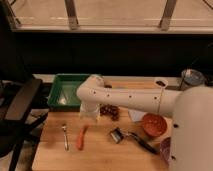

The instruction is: Place pepper in purple bowl

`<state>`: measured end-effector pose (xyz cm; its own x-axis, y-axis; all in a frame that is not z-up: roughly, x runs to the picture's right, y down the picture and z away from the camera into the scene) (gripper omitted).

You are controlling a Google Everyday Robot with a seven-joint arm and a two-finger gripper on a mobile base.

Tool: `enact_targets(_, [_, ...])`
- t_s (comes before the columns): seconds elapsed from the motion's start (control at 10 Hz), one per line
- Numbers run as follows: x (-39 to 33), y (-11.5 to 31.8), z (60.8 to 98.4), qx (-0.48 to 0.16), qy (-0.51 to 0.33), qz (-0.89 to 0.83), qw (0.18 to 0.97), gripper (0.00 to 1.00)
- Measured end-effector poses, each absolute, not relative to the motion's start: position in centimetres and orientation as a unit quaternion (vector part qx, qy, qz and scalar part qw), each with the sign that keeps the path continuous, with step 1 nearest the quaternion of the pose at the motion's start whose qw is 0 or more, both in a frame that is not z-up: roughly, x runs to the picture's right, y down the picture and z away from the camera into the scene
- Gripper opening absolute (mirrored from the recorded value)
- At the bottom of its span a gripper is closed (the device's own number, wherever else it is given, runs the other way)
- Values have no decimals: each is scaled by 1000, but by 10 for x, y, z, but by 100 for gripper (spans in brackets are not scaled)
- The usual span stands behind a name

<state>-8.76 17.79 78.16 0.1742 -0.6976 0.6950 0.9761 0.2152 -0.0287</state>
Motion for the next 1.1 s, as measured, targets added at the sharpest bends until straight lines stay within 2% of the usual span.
enact_targets(0.4, [-87,180,782,-249,-283,-578,724,65])
enact_targets(1.1, [-114,218,794,-243,-329,-580,705,65])
